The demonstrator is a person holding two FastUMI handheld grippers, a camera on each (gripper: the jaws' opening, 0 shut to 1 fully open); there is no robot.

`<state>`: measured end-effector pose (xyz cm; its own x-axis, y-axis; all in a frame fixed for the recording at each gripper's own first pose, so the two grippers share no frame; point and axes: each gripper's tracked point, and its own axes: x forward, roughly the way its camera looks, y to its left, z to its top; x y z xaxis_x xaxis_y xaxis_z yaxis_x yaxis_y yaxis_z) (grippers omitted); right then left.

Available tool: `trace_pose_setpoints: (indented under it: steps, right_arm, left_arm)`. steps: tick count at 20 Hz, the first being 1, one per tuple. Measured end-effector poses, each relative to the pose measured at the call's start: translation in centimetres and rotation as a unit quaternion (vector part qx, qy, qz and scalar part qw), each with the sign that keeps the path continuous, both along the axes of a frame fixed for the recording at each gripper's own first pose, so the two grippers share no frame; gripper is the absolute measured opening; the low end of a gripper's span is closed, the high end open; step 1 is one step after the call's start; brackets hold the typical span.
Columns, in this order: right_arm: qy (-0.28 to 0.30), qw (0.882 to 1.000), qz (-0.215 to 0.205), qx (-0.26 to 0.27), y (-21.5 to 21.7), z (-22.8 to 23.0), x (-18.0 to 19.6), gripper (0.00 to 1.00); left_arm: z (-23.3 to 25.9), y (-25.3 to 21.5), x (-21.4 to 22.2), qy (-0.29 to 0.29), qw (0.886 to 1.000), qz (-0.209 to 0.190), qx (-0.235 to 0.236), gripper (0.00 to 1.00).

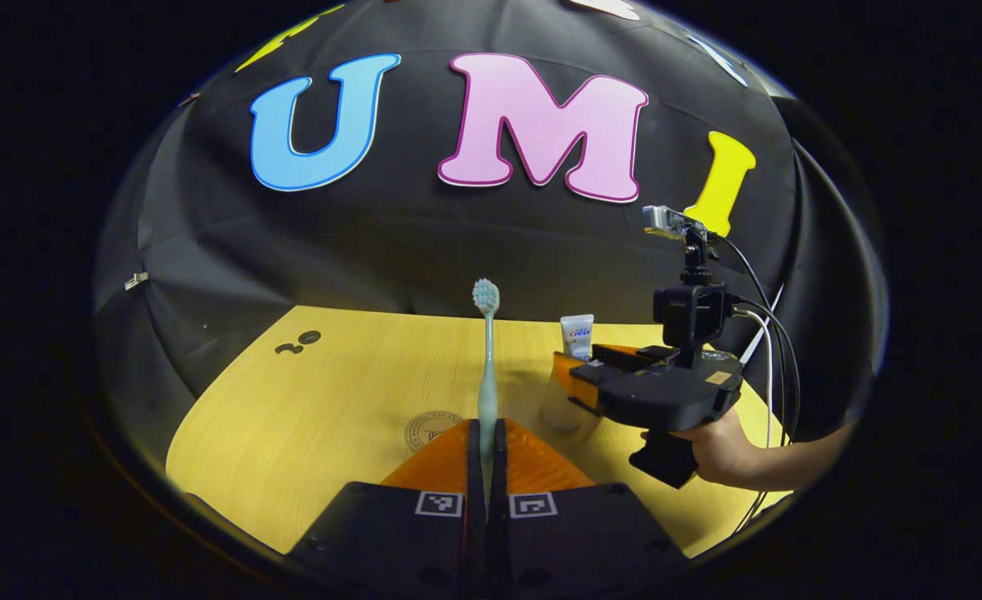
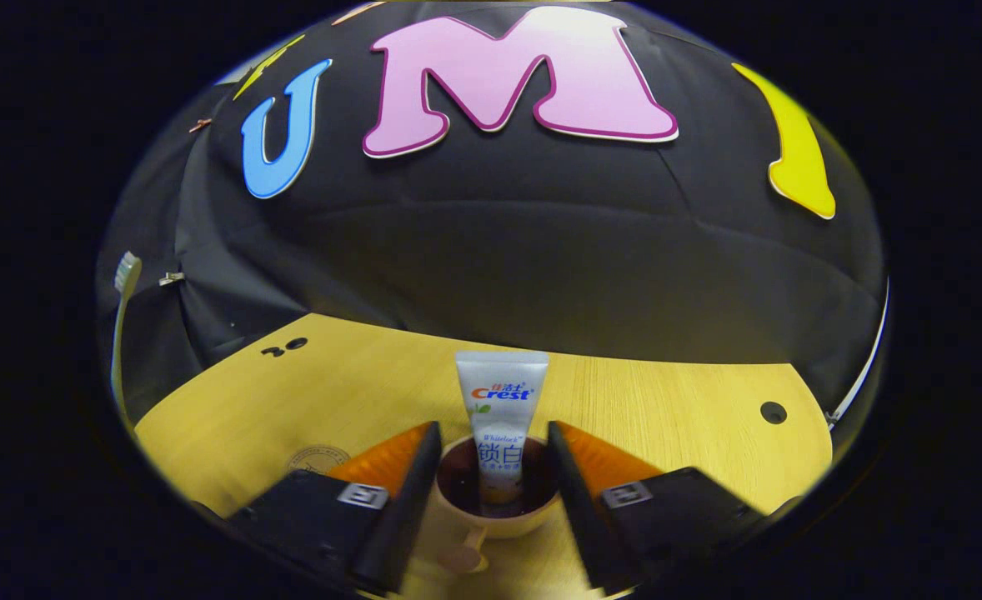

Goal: Put the toothbrush and toothpaste on the desktop into the cup, then pick up the cup and place it on the coaster on the desktop.

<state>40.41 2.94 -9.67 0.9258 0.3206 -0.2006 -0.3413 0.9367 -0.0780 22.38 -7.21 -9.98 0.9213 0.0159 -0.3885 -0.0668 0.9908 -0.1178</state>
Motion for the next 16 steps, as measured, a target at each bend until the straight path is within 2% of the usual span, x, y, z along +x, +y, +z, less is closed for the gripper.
trace_pose_setpoints:
  steps: [1, 4, 11, 14, 16]
  right_arm:
    - [-0.002, 1.000, -0.007, 0.001, -0.8, -0.2, -1.0, 0.99]
    - [0.002, 0.999, -0.031, 0.011, -3.7, 0.1, -2.6, 0.98]
    - [0.010, 0.996, -0.083, 0.021, -10.9, -0.8, -4.5, 0.98]
    - [0.013, 0.995, -0.092, 0.020, -12.5, -1.5, -4.7, 0.98]
    - [0.016, 0.995, -0.096, 0.023, -13.1, -2.1, -4.8, 0.98]
  left_arm:
    - [0.3, -0.3, 0.7, -0.006, 1.000, -0.005, -0.001, 0.06]
    - [2.2, -3.2, 2.1, -0.033, 0.999, -0.024, -0.022, 0.06]
    - [5.4, -8.5, 12.0, -0.148, 0.985, -0.070, -0.046, 0.06]
    - [4.4, -10.3, 15.5, -0.186, 0.978, -0.077, -0.061, 0.06]
    - [2.4, -10.7, 16.9, -0.193, 0.977, -0.074, -0.056, 0.06]
